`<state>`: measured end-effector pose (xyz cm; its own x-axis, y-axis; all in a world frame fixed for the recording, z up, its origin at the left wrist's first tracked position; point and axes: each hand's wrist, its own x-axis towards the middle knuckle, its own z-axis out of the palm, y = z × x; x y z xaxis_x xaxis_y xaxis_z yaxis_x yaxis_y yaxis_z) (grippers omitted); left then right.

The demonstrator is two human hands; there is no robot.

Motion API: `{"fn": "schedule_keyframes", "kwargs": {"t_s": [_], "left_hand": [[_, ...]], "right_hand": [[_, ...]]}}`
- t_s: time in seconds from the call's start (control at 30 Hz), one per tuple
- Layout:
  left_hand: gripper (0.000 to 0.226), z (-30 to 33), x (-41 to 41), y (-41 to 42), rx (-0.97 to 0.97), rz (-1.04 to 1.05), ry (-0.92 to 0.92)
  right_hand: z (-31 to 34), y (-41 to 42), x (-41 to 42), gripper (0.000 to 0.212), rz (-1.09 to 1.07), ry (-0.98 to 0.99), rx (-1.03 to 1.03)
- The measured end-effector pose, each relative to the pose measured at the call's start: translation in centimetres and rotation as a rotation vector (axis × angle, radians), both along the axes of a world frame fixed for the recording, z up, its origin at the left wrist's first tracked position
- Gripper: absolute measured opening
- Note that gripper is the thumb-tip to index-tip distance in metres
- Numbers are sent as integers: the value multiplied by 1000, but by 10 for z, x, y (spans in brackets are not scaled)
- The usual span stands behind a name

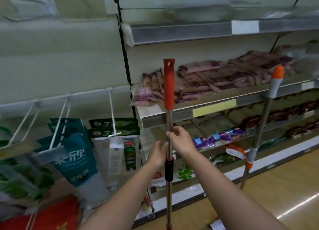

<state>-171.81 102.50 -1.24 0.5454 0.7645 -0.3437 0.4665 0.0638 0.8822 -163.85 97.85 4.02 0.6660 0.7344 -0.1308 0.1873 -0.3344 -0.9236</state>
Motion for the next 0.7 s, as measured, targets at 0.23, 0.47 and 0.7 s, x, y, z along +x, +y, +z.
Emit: {"fn": "schedule_keyframes", "kwargs": {"t_s": [0.23,0.47,0.7], "left_hand": [[18,-7,17,1,117,-105,-53],[13,-45,-5,-33,118,5,-37],[17,-51,-31,-66,126,196,-93]], "right_hand": [[-18,15,7,34,79,-31,0],[-39,-12,-14,25,169,-113,165],[-29,-28,-35,68,332,-61,256]]}}
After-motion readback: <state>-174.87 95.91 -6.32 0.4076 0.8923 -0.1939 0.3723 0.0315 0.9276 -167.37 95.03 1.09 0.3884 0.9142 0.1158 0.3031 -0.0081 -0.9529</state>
